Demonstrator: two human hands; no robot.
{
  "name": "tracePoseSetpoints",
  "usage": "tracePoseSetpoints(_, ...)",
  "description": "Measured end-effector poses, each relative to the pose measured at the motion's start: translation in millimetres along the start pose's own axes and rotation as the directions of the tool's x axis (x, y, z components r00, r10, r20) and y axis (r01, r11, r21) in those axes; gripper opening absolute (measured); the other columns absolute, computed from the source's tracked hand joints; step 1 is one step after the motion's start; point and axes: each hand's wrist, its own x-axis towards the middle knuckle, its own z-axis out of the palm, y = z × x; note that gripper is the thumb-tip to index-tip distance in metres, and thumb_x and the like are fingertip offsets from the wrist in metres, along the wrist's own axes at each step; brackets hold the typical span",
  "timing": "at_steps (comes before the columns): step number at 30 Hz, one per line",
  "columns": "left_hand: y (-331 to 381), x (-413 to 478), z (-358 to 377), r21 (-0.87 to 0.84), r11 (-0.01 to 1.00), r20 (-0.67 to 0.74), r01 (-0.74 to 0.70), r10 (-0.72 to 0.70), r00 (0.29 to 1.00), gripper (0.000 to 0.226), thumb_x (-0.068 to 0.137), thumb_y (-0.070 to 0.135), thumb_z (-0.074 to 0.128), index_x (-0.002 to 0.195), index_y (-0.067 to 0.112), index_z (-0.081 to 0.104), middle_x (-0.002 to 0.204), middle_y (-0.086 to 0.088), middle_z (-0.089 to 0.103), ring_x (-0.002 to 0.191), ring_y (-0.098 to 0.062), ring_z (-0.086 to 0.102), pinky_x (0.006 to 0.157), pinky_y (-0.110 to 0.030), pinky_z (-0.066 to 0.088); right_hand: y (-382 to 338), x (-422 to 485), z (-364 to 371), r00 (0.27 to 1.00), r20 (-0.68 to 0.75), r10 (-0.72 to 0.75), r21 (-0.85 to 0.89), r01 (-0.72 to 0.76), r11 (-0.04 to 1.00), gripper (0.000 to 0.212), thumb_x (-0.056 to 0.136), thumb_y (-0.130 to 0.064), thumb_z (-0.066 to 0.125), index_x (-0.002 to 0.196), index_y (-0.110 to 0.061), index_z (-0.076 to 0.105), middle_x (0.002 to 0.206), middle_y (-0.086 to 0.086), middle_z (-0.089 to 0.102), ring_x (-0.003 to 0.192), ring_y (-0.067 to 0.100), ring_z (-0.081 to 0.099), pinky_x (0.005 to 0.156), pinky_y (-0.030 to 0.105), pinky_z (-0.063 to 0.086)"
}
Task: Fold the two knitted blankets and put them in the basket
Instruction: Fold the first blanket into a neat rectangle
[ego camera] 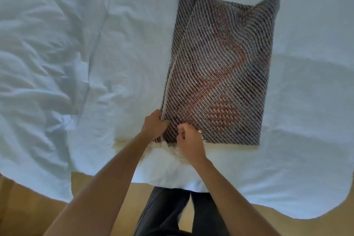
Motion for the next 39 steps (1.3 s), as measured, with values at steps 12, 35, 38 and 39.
tracePoseSetpoints(12,-46.1,-53.0,13.4,0.452,0.891,-0.083,0.037,0.001,0.997,0.031,0.083,0.006,0.051,0.113,0.012,0.048,0.113,-0.010,0.058,0.106,-0.029,0.053,0.079,-0.040,0.047,32.1,-3.3,-40.0,0.986,0.130,-0.106,-0.434,0.153,0.888,0.030,0.092,-0.013,0.046,0.121,-0.014,0.055,0.120,0.003,0.053,0.115,0.021,0.045,0.098,0.034,0.037)
tracePoseSetpoints(35,120.1,75.6,-33.0,0.083,0.992,-0.309,-0.100,0.121,0.943,0.039,0.081,0.027,0.050,0.114,0.007,0.041,0.109,-0.011,0.044,0.098,-0.027,0.045,0.080,-0.043,0.043,-53.2,206.1,-139.2,0.937,0.043,-0.347,-0.661,0.287,0.693,0.040,0.091,-0.015,0.049,0.131,-0.015,0.045,0.132,0.011,0.045,0.123,0.027,0.040,0.106,0.044,0.036)
tracePoseSetpoints(38,152.0,104.9,-49.8,0.076,0.986,-0.324,-0.146,0.163,0.932,0.043,0.082,0.029,0.050,0.117,0.006,0.041,0.113,-0.013,0.045,0.103,-0.029,0.046,0.085,-0.045,0.044,-68.5,250.5,-161.5,0.940,0.000,-0.342,-0.692,0.247,0.679,0.049,0.091,-0.015,0.051,0.137,-0.018,0.038,0.134,0.014,0.043,0.123,0.031,0.040,0.104,0.047,0.037)
tracePoseSetpoints(39,161.4,113.3,-53.9,0.074,0.985,-0.330,-0.155,0.171,0.928,0.043,0.083,0.030,0.050,0.118,0.006,0.042,0.114,-0.013,0.045,0.104,-0.029,0.046,0.086,-0.045,0.044,-73.9,263.7,-167.7,0.943,-0.010,-0.334,-0.698,0.232,0.677,0.053,0.090,-0.014,0.052,0.140,-0.020,0.035,0.134,0.016,0.042,0.123,0.032,0.039,0.103,0.047,0.037)
